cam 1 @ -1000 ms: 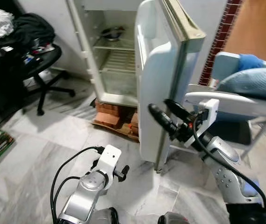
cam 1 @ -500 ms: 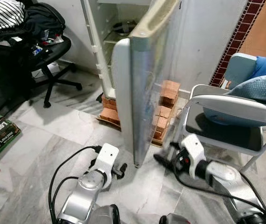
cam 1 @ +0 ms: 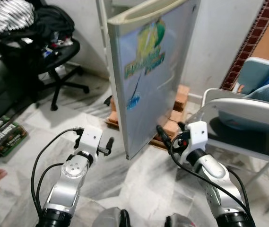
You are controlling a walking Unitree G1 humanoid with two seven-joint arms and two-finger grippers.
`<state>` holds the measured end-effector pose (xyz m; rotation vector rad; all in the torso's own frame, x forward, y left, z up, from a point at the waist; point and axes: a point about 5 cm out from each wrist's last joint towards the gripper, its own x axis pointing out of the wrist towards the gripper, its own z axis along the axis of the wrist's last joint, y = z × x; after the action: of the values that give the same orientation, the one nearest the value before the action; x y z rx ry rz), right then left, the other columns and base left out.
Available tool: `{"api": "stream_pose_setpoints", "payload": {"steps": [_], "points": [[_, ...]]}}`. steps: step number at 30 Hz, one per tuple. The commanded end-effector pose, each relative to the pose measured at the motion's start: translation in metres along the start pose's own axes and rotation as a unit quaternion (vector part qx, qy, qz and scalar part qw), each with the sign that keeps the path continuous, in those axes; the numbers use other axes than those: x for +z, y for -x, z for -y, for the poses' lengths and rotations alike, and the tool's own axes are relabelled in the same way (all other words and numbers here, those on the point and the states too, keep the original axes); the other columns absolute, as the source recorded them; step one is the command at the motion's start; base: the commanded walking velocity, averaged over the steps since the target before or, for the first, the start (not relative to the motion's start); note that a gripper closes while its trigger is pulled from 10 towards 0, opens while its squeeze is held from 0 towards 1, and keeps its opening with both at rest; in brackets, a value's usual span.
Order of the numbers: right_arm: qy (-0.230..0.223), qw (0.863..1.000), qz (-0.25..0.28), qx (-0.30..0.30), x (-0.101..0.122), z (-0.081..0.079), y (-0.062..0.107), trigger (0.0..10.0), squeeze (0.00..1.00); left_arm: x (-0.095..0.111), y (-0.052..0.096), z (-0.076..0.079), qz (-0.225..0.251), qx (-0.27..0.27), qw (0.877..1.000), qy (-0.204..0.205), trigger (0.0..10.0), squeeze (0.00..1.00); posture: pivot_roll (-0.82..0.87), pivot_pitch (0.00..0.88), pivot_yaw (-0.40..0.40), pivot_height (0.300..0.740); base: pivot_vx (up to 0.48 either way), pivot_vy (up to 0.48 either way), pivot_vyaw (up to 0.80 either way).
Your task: Restocking fridge
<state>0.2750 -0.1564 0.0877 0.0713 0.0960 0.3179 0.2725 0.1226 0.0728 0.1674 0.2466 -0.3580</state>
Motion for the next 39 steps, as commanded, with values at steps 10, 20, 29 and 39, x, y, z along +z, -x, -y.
{"api": "stream_pose_setpoints", "payload": {"steps": [10, 20, 29, 39], "points": [[-0.001, 0.998, 0.022, -0.051, 0.001, 0.006, 0.002, 10.0, 0.00, 0.006, 0.001, -0.007, 0.048, 0.046, 0.998, -0.020, 10.0, 0.00, 0.00, 0.086, 0.070, 0.740, 0.000, 0.480, -0.32], [0.008, 0.997, 0.053, -0.052, 0.011, 0.005, -0.002, 10.0, 0.00, 0.008, 0.004, -0.020, 0.077, 0.114, 0.990, 0.012, 10.0, 0.00, 0.01, 0.087, 0.067, 0.740, 0.000, 0.480, -0.70], [-0.002, 0.996, 0.065, -0.067, 0.015, 0.008, -0.005, 10.0, 0.00, 0.010, 0.004, -0.022, 0.091, 0.123, 0.988, 0.027, 10.0, 0.00, 0.01, 0.083, 0.057, 0.740, 0.000, 0.480, -0.11], [0.007, 0.996, 0.065, -0.061, 0.014, 0.007, -0.007, 10.0, 0.00, 0.010, 0.005, -0.023, 0.098, 0.125, 0.987, 0.037, 10.0, 0.00, 0.02, 0.077, 0.046, 0.740, 0.000, 0.480, -0.32]]}}
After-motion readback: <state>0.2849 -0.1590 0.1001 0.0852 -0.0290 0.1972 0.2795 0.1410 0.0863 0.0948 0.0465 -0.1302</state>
